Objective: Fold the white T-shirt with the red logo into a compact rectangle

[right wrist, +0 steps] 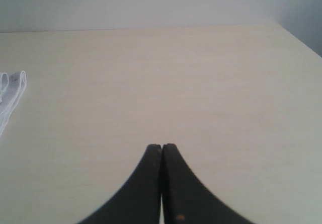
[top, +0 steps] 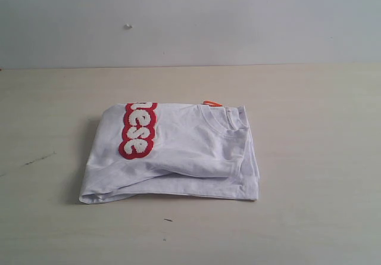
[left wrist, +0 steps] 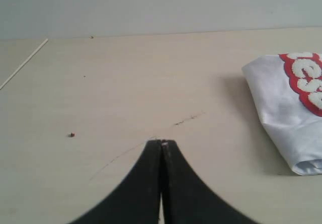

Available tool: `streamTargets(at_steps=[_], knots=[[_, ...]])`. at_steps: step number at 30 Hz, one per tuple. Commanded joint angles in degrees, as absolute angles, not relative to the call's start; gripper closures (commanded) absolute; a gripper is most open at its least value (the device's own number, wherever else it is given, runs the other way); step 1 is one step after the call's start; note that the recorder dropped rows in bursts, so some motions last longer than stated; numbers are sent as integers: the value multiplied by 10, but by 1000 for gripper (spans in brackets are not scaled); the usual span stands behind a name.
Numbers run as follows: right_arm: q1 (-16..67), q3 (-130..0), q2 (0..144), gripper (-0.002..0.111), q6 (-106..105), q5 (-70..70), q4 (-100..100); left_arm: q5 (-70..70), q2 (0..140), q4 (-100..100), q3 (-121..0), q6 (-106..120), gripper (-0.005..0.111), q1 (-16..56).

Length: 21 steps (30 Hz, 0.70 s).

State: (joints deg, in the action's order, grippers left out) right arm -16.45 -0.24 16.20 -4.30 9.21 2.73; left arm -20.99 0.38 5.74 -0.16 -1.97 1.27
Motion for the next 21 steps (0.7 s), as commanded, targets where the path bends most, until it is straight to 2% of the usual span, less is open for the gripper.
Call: streamTargets(at_steps=[1,15,21], knots=[[-167,0,160,108,-62,91,41,-204,0,52,0,-20,106,12],[-167,0,160,108,-54,91,34,-204,0,52,0,-20,106,12],[-167,0,160,108,38,90,-21,-204,0,52,0,-20,106,12]])
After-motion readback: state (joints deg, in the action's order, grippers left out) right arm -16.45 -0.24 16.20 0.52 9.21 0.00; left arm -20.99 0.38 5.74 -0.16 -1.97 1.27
